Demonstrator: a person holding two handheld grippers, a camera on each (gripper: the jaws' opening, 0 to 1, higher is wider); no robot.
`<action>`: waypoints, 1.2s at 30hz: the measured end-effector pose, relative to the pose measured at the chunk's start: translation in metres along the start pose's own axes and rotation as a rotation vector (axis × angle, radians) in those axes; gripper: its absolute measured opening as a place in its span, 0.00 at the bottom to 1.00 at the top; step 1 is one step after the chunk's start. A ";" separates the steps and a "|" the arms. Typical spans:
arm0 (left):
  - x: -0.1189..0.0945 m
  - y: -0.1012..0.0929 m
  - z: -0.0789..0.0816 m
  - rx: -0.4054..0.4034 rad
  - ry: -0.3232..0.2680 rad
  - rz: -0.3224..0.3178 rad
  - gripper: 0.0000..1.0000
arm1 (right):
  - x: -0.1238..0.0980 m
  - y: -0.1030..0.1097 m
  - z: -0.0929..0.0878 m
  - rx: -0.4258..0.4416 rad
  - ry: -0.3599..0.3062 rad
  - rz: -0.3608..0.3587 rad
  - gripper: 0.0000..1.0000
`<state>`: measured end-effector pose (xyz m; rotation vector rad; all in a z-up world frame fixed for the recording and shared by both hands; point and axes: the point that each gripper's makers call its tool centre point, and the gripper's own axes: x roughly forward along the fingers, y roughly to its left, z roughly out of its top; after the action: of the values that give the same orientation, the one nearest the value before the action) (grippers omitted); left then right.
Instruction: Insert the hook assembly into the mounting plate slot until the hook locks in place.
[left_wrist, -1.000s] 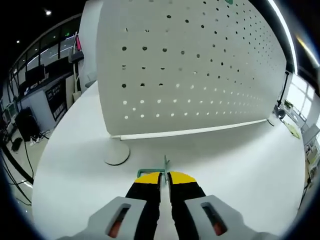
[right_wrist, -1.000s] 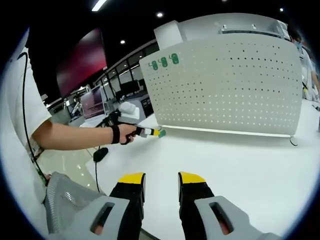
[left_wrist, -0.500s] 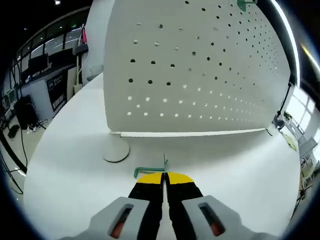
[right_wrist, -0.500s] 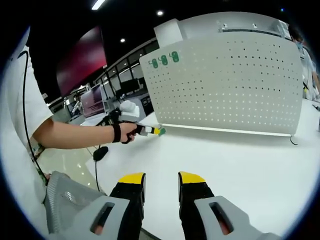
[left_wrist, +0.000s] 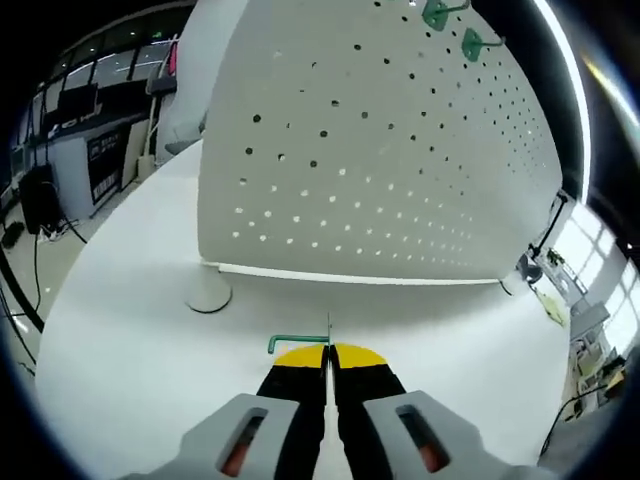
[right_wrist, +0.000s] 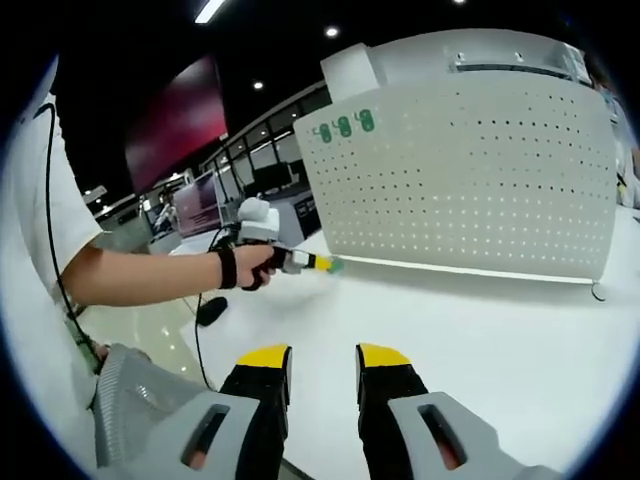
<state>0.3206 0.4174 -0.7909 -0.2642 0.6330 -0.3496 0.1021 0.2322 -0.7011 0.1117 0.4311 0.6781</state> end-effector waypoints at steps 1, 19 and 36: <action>-0.002 -0.002 0.000 -0.004 -0.002 -0.003 0.01 | 0.000 0.001 0.002 -0.003 -0.005 0.006 0.25; -0.048 -0.043 -0.011 -0.064 -0.014 -0.077 0.01 | 0.006 0.016 0.010 -0.046 -0.034 0.105 0.25; -0.096 -0.088 -0.029 -0.155 -0.050 -0.137 0.01 | -0.002 0.032 0.019 -0.074 -0.084 0.159 0.25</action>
<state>0.2096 0.3715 -0.7320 -0.4643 0.5953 -0.4250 0.0900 0.2564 -0.6754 0.1046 0.3181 0.8421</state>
